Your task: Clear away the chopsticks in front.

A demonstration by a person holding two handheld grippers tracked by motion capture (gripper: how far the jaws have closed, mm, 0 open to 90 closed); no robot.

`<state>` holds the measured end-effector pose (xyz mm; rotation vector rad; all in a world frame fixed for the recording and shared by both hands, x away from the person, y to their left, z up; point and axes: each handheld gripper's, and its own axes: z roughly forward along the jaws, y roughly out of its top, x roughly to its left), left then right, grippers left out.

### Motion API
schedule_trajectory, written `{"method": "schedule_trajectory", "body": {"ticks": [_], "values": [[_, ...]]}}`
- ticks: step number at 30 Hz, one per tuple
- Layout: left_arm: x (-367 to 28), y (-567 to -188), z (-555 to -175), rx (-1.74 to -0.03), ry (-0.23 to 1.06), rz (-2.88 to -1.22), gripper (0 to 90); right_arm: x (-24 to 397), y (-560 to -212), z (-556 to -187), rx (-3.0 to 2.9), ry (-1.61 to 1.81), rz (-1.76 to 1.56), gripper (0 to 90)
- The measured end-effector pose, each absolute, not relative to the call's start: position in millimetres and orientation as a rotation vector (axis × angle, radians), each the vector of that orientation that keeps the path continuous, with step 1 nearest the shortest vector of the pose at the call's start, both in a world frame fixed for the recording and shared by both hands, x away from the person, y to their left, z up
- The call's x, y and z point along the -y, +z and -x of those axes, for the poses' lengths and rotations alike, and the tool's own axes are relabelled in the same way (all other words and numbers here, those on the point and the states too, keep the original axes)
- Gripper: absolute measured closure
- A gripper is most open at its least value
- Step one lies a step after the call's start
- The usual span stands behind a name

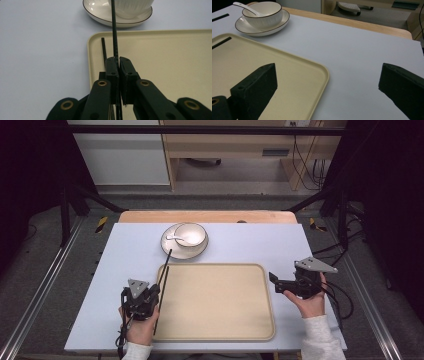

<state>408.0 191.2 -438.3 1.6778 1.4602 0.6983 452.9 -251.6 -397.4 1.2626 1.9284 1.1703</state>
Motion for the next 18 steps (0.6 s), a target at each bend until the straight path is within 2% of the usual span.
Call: {"method": "schedule_trajectory", "body": {"ticks": [18], "values": [[-176,-469,-391,-1.501,0.652,-1.678,86.1,247,-401,-455,-1.945,1.155,-1.262,2.7]]}}
